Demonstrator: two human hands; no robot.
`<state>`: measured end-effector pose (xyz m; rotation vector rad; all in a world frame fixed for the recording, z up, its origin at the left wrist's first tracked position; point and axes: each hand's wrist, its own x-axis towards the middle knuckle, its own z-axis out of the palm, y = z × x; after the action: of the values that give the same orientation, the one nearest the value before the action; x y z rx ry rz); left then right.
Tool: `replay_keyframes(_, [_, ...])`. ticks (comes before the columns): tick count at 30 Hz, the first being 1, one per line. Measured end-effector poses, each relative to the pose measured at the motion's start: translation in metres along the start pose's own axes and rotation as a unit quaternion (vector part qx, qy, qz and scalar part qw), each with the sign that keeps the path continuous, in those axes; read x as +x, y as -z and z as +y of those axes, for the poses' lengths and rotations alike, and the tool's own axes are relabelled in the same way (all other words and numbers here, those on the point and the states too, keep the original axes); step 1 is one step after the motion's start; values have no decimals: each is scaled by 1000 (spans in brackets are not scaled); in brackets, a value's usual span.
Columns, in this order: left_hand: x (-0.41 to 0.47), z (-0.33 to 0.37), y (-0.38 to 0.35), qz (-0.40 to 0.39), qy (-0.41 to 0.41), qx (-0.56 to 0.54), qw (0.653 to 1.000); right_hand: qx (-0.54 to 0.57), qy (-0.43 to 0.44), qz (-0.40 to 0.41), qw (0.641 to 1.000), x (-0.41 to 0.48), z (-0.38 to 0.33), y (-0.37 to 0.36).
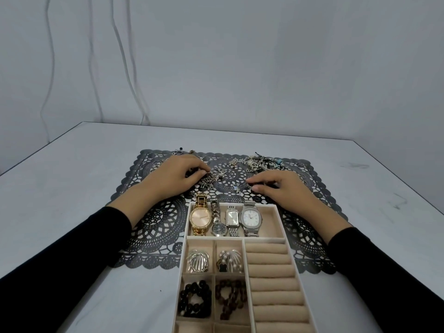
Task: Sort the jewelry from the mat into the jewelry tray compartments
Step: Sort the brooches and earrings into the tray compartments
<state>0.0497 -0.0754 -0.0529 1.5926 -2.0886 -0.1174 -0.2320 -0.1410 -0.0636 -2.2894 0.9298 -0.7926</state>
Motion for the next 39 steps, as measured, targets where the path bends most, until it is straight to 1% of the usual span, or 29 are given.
replay_keyframes(7, [-1, 2, 0, 33, 9, -41, 999, 48, -4, 28, 998, -2, 1, 1])
replay_keyframes(12, [-5, 7, 1, 55, 10, -78, 995, 58, -8, 50, 997, -2, 3, 2])
replay_keyframes(17, [-7, 13, 5, 114, 52, -139, 982, 34, -23, 50, 998, -4, 1, 3])
replay_keyframes(21, [-9, 18, 8, 135, 71, -175, 973, 35, -32, 73, 996, -8, -6, 4])
replay_keyframes(24, [-12, 24, 8, 143, 78, -193, 968, 71, -55, 97, 991, -13, -12, 9])
replay_keyframes(31, [-25, 40, 13, 175, 101, -245, 948, 217, -97, 97, 967, -24, -39, 19])
replay_keyframes(39, [-53, 61, 22, 188, 90, -296, 932, 280, -76, 123, 949, -43, -70, 19])
